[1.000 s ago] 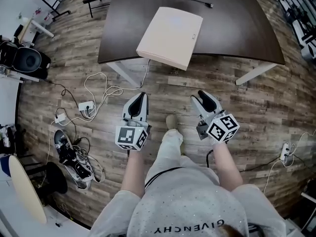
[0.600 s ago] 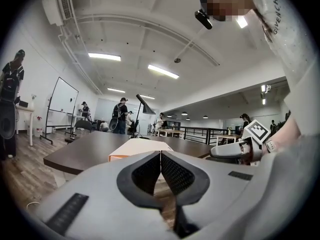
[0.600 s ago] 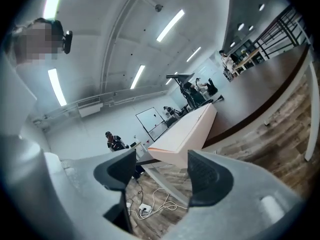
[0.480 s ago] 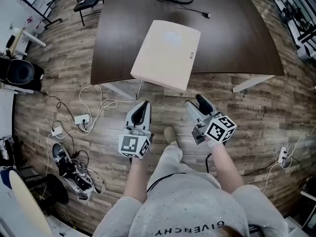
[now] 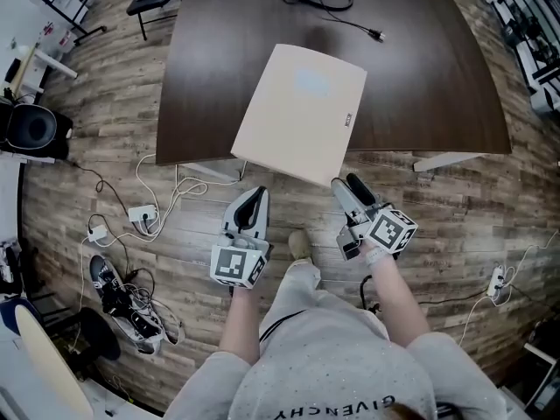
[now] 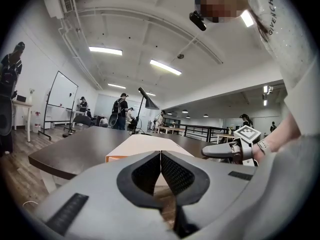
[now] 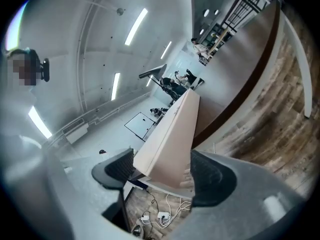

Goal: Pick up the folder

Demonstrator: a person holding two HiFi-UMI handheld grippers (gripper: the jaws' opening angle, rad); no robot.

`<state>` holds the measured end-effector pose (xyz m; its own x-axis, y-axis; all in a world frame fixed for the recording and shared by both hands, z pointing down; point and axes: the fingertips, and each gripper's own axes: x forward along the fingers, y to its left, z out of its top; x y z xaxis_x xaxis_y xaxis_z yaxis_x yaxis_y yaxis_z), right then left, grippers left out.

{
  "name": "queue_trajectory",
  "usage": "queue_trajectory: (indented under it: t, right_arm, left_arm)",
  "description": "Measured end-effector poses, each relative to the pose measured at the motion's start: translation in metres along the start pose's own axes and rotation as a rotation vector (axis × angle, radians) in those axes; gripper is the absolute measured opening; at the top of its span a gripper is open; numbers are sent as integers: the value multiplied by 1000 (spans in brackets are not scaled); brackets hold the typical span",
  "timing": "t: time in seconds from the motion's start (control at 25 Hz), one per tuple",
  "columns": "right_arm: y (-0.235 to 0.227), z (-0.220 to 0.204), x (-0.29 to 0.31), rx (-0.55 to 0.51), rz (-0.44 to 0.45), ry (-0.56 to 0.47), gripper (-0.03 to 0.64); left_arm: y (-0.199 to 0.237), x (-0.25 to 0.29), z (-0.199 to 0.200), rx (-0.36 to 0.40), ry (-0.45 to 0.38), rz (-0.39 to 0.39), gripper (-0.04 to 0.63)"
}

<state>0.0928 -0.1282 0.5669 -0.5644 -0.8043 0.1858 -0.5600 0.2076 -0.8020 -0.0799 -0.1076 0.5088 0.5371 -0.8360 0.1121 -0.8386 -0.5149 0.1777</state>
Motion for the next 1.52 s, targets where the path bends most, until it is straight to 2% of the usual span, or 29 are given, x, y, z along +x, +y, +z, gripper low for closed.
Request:
queue_trajectory:
  t: [0.12,0.32,0.48,0.96,1.08,1.52]
  right_arm:
    - [-10,2,13,68,10,13,348]
    - [-10,0,42,166,96,36,367]
    - [-20,0,59,238,110,46,370]
    - [-21,-3,90,416,244,75,368]
    - [-17,-4,98,427,258,90,368]
    - [-17,-9,99,474,274,111,293]
  left_arm:
    - [7,12,-1,-11,1,-2,0]
    - [20,31,-5,-29,20,-9,0]
    - [27,41,-8,-43,26,-5,0]
    - [49,58,-16,-77,35,60,0]
    - [52,60,-14,-79,28,71,0]
    - [61,52,-14,-83,21,111,0]
